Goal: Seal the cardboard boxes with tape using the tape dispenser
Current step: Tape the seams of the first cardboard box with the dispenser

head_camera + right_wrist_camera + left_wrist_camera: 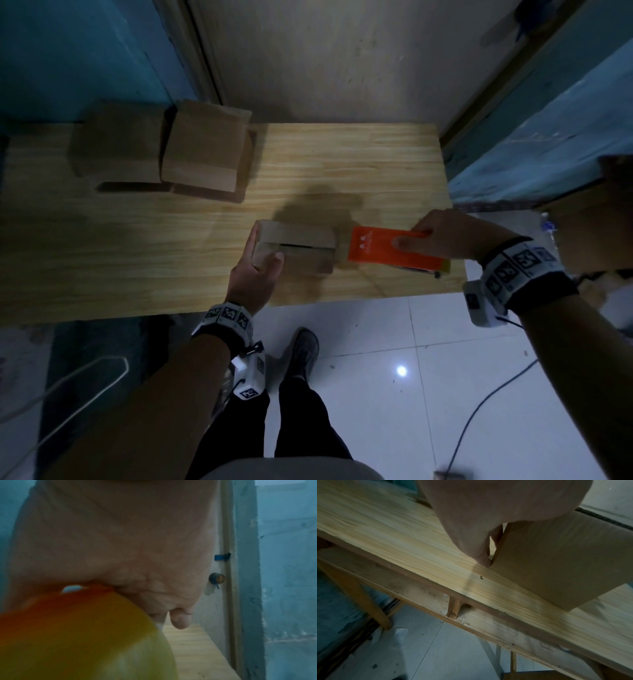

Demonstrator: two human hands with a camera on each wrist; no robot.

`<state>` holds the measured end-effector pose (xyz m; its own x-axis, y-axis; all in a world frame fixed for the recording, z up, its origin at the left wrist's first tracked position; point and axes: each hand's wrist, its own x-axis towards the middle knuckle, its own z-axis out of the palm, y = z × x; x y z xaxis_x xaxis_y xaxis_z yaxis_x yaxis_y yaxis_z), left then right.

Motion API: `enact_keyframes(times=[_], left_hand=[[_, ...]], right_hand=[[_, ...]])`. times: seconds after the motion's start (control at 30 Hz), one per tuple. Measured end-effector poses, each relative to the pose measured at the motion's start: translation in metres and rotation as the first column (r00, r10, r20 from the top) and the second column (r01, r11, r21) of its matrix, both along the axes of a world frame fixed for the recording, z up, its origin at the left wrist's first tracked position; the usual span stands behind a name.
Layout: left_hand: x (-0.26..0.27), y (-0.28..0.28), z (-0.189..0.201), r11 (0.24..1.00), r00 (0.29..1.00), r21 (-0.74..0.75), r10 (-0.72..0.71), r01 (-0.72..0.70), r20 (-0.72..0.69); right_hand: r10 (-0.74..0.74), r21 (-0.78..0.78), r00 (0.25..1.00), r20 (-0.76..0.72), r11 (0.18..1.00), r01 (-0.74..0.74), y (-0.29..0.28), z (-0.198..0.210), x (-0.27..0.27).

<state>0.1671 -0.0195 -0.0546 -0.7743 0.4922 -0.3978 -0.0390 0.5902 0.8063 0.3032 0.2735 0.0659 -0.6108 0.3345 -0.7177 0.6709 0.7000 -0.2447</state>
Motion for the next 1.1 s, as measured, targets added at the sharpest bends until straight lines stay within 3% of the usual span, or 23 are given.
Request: enact_keyframes(times=[0.13, 0.3, 0.43, 0.73, 1.1], left_hand=[[0.000, 0.000, 0.002, 1.000, 1.000, -0.018, 0.007, -0.007, 0.026], [-0.001, -0.002, -0.001, 1.000, 1.000, -0.008, -0.013, 0.013, 0.000], [0.000, -0.001, -0.001, 1.000, 0.999, -0.011, -0.026, 0.025, -0.042], [0.004, 0.000, 0.007, 0.999, 0.999, 0.028, -0.017, 0.018, -0.031], [0.004, -0.001, 0.009, 0.998, 1.000, 0.061, -0.002, 0.003, -0.009]], right_hand=[[-0.008, -0.010, 1.000, 0.007, 1.000, 0.008, 0.001, 0.000, -0.001], [-0.061, 0.051, 0.993, -0.099, 0.996, 0.067, 0.000, 0.000, 0.002], [-0.066, 0.064, 0.995, -0.078, 0.995, 0.071, 0.004, -0.001, 0.012], [0.021, 0.170, 1.000, -0.022, 0.985, -0.017, -0.003, -0.010, 0.025], [0.047, 0.166, 0.995, -0.083, 0.986, -0.033, 0.000, -0.013, 0.027]])
